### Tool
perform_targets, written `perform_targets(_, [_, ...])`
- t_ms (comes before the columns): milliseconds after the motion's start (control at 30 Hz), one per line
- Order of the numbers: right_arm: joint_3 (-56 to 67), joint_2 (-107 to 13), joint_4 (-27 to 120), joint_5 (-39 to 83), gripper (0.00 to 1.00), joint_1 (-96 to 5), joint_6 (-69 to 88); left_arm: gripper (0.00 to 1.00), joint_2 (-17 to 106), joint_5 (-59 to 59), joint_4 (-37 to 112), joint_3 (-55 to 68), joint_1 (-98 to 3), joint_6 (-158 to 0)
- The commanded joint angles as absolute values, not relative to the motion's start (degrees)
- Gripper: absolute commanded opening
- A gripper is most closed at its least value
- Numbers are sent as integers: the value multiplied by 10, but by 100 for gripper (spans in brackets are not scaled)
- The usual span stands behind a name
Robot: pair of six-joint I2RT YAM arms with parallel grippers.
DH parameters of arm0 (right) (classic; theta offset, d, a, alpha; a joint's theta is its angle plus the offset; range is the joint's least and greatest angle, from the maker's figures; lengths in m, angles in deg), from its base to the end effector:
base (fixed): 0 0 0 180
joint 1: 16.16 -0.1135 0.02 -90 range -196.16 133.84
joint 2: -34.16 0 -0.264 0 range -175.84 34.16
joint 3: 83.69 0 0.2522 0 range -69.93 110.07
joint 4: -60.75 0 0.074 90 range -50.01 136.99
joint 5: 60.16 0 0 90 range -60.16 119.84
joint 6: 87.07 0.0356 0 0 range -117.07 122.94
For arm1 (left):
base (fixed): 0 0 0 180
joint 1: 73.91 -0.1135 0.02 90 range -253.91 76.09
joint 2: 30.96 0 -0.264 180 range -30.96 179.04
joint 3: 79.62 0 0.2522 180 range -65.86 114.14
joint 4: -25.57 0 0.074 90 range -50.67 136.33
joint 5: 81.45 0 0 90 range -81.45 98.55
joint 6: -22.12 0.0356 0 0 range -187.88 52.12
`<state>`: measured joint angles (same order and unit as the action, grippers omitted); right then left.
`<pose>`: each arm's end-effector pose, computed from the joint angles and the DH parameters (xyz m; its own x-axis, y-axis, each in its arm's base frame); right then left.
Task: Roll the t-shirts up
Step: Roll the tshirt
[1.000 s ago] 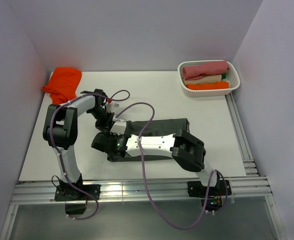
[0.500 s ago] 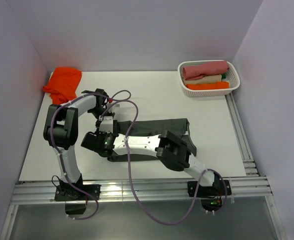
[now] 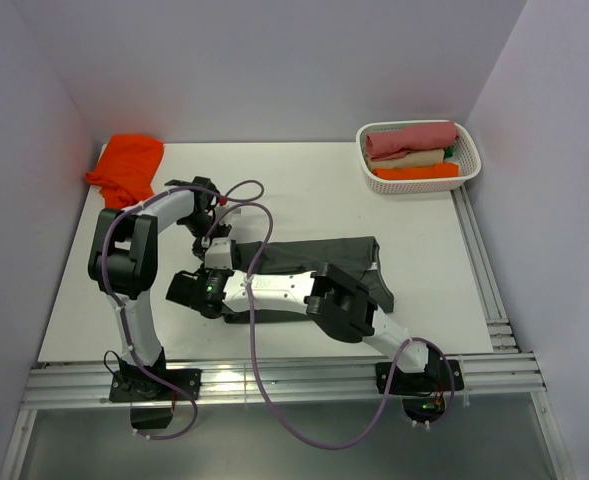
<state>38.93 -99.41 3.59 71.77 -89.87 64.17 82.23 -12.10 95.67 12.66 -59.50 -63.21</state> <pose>0.1594 0.4608 0.1636 -0.6900 -0.0360 -0.7229 -0.0818 0.9962 0.0285 0.3433 -0.1012 0.1589 -0.9467 0.3219 -0.0111 0.3049 0.8846 -0.3529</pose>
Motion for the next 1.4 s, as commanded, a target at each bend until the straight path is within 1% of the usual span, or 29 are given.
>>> perform_targets(0, [416, -1003, -6, 770, 42, -905, 654, 0, 826, -111, 960, 147, -591, -638])
perform_targets(267, [416, -983, 28, 796, 46, -914, 608, 0, 828, -109, 965, 151, -588, -637])
perform_targets(433, [441, -1003, 13, 797, 48, -914, 598, 0, 831, -109, 967, 154, -588, -637])
perform_targets(600, [442, -1014, 33, 781, 53, -915, 570, 0, 835, -107, 965, 154, -586, -637])
perform_targets(700, [453, -1026, 24, 776, 54, -914, 565, 0, 836, -109, 966, 156, -586, -638])
perform_targets(833, [493, -1054, -24, 785, 54, -916, 580, 0, 837, -108, 967, 159, -585, -638])
perform_targets(1033, [482, -1052, -34, 767, 54, -917, 596, 0, 841, -107, 967, 161, -584, -639])
perform_targets(1133, [478, -1055, -50, 761, 52, -917, 610, 0, 843, -108, 965, 161, -584, -641])
perform_targets(1200, [476, -1057, -57, 750, 47, -917, 619, 0, 844, -108, 966, 161, -583, -642])
perform_targets(1233, [476, -1058, -60, 744, 44, -917, 623, 0, 843, -109, 966, 162, -582, -643])
perform_targets(1267, [475, -1059, -68, 734, 38, -918, 633, 0, 843, -109, 965, 162, -582, -643])
perform_targets(1333, [474, -1060, -74, 722, 37, -918, 643, 0, 843, -111, 965, 164, -582, -644])
perform_targets(1367, [471, -1059, -78, 710, 31, -919, 655, 0, 844, -111, 965, 166, -582, -644])
